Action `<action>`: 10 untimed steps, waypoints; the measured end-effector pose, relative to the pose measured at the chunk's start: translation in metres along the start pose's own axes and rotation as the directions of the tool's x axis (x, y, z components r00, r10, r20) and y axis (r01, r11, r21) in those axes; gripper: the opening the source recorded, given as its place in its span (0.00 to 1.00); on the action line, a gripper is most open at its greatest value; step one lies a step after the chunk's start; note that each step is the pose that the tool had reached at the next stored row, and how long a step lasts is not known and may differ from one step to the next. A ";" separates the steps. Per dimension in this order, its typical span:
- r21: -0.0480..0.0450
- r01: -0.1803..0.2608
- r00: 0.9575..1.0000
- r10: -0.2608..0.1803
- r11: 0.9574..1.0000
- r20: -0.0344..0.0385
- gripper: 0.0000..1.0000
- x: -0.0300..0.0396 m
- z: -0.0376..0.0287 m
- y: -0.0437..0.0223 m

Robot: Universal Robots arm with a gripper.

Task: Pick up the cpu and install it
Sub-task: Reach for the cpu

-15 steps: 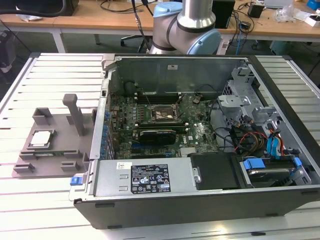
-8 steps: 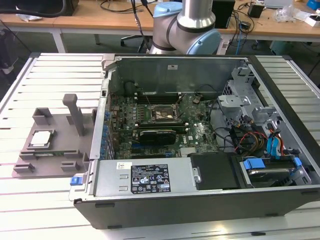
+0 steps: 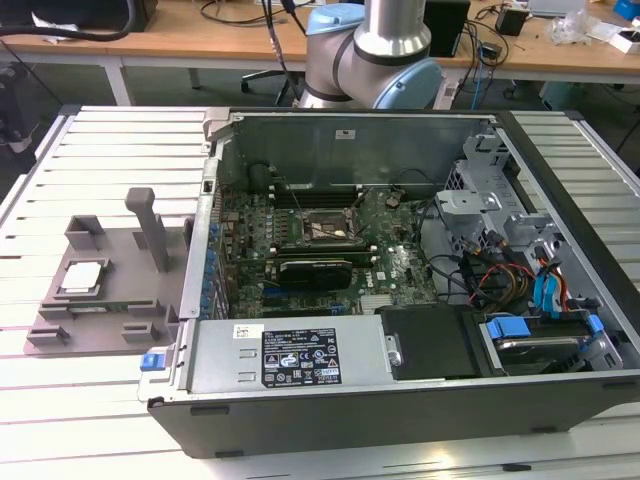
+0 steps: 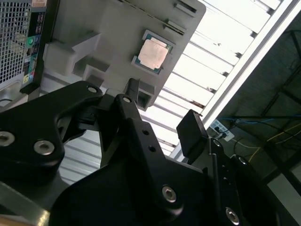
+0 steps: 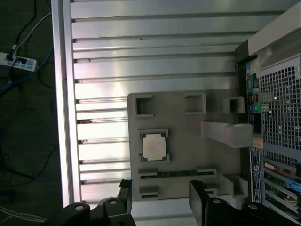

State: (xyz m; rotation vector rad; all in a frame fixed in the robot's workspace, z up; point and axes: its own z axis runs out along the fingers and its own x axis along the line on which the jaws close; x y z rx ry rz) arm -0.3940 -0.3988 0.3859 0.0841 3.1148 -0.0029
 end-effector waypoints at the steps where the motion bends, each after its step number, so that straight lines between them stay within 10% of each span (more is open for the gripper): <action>1: 0.000 0.000 1.000 0.000 1.000 0.000 0.60 0.0000 0.0010 0.0000; 10: 0.000 0.000 1.000 0.000 1.000 0.000 0.60 0.0002 0.0091 0.0000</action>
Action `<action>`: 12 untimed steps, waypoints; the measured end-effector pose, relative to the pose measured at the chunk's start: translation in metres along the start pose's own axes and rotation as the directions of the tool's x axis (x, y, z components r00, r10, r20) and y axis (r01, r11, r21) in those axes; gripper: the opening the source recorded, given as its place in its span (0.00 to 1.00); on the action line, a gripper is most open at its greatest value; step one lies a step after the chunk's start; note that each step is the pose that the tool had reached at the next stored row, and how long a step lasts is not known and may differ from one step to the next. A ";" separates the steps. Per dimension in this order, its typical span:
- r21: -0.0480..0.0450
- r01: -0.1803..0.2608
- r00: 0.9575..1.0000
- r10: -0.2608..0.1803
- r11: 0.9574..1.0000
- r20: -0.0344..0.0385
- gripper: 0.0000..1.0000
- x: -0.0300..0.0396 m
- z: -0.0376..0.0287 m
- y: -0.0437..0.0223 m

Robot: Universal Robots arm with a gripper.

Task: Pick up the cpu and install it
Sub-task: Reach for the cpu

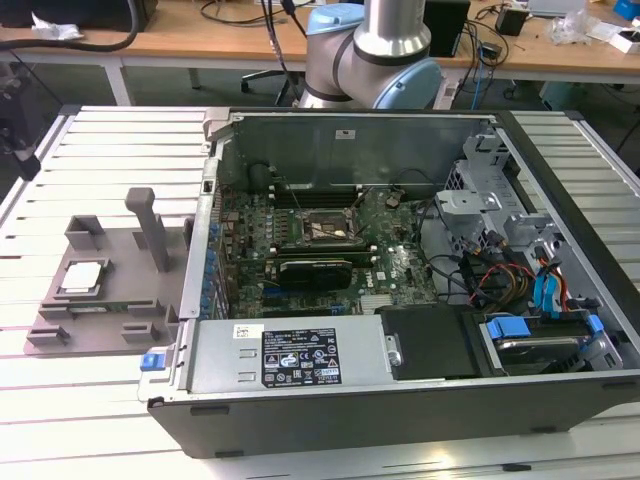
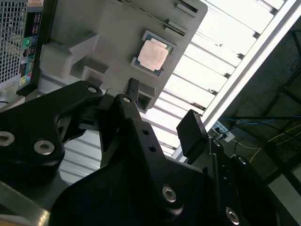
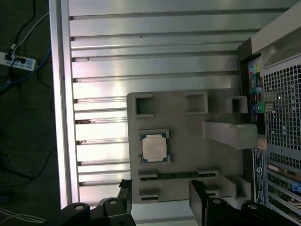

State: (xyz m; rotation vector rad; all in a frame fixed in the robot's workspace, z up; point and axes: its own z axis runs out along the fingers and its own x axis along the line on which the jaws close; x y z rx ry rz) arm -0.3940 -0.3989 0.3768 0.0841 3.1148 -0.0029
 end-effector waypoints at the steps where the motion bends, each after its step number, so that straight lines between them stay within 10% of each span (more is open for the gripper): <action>1: 0.000 0.000 1.000 0.000 1.000 0.000 0.60 0.0000 0.0005 0.0000; 12: 0.000 0.000 1.000 0.000 1.000 0.000 0.60 0.0002 0.0058 0.0000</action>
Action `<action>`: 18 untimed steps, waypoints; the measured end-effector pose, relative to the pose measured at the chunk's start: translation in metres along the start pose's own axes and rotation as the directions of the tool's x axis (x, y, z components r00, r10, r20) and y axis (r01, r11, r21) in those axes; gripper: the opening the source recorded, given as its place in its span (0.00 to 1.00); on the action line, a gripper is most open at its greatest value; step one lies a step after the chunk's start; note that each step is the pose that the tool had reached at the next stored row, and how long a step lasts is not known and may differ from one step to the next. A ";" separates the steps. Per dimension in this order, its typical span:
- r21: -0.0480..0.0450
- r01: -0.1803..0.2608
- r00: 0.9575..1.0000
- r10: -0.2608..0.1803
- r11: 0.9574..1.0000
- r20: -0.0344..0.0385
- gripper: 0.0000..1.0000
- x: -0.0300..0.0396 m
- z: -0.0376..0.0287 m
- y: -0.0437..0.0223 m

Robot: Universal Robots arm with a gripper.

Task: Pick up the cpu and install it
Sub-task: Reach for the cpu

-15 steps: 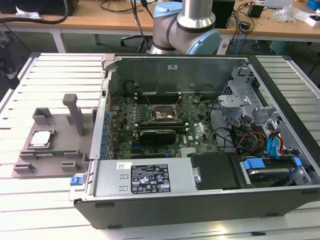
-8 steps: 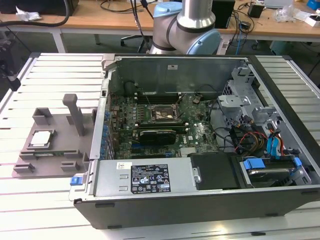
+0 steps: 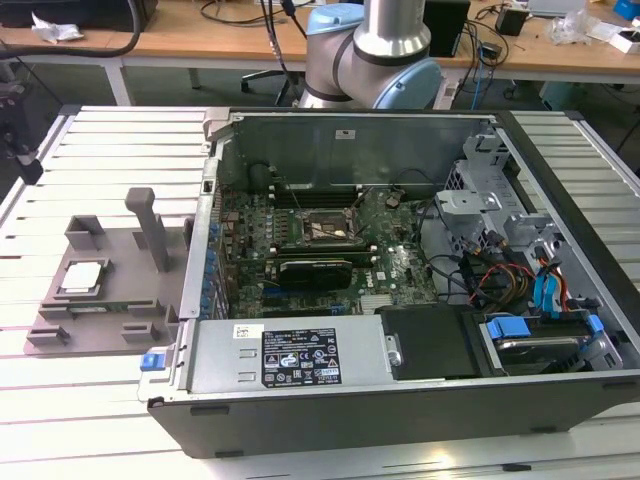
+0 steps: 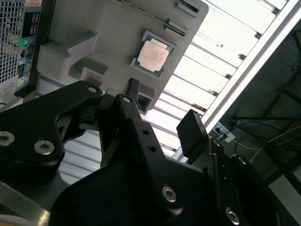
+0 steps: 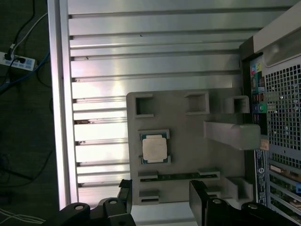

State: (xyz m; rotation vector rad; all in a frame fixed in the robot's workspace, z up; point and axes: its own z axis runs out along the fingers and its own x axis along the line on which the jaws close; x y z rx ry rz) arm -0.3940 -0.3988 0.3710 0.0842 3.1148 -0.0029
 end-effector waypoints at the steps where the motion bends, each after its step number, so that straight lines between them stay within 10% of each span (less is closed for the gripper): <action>1: 0.000 0.000 1.000 0.000 1.000 0.000 0.60 0.0000 0.0006 0.0000; 18: 0.000 0.000 1.000 0.000 1.000 0.000 0.60 0.0002 0.0090 0.0000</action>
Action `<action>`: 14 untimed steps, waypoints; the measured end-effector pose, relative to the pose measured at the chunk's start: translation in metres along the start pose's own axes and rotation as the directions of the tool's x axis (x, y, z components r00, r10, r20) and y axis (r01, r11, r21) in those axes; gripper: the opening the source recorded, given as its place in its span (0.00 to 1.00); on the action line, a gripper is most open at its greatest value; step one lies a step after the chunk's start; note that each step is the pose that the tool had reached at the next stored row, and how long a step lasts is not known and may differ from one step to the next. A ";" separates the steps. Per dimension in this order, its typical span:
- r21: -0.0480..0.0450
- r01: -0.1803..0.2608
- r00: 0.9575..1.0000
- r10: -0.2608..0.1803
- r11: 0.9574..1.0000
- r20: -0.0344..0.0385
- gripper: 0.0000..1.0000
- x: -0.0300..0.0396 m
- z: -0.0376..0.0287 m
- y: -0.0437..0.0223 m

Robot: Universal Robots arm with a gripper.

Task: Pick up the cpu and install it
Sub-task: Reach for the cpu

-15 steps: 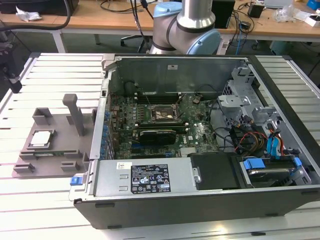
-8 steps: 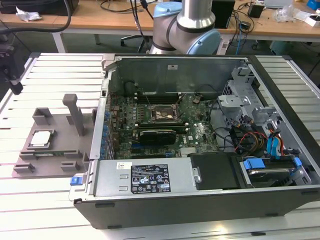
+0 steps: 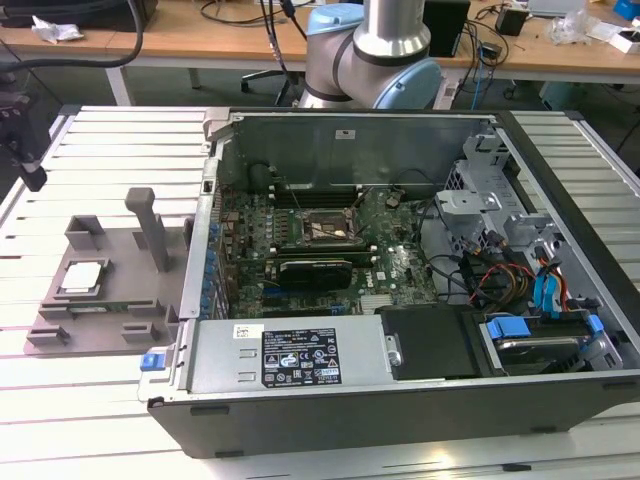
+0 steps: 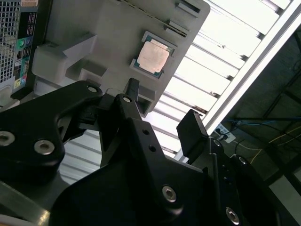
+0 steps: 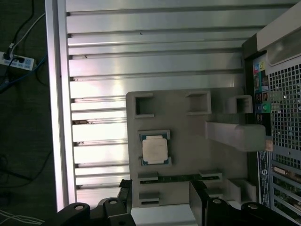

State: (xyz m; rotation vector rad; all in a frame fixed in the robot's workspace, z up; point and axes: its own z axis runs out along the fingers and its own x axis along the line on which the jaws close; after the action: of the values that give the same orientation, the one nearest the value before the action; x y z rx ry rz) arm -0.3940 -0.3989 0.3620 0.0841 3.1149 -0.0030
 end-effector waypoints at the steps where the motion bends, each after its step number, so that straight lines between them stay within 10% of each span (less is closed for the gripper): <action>1: 0.000 0.000 1.000 0.000 1.000 0.000 0.60 0.0000 0.0004 0.0000; 14: 0.000 0.000 1.000 0.000 1.000 0.000 0.60 0.0001 0.0053 0.0000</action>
State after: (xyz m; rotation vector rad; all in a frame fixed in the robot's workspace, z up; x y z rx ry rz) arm -0.3940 -0.3989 0.3567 0.0841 3.1148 -0.0030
